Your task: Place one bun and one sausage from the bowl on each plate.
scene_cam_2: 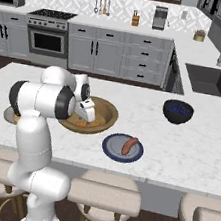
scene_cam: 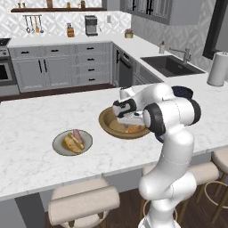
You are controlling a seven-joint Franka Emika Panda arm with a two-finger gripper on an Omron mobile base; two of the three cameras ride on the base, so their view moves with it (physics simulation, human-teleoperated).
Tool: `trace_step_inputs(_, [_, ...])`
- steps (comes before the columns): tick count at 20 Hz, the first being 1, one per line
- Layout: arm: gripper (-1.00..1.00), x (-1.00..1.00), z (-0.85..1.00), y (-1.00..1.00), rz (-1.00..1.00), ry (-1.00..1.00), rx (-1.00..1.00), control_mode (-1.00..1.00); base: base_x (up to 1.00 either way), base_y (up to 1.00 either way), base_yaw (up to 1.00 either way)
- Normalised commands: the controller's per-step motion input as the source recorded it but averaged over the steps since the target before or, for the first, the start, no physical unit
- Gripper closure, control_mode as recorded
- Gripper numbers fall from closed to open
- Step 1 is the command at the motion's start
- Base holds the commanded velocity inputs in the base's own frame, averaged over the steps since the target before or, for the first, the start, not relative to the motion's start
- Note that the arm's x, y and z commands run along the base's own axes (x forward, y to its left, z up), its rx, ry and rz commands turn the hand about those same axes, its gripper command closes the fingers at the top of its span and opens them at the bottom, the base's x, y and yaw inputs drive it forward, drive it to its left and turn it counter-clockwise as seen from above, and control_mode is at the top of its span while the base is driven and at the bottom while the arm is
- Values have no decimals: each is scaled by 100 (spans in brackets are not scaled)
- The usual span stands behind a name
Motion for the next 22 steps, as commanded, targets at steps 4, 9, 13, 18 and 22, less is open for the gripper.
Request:
trace_step_inputs(4, [-100, -34, -6, 0, 0, -1, 0, -100, 0, 0, 0])
trace_step_inputs(9, [-100, 27, -15, 14, -1, 0, -3, -100, 0, 0, 0])
trace_step_inputs(13, [-100, 17, -20, 3, -6, 1, -4, -100, 0, 0, 0])
trace_step_inputs(18, [-100, -1, 4, -6, -6, -4, 2, -100, 0, 0, 0])
trace_step_inputs(22, [-100, 7, 4, -5, -4, -6, 2, -100, 0, 0, 0])
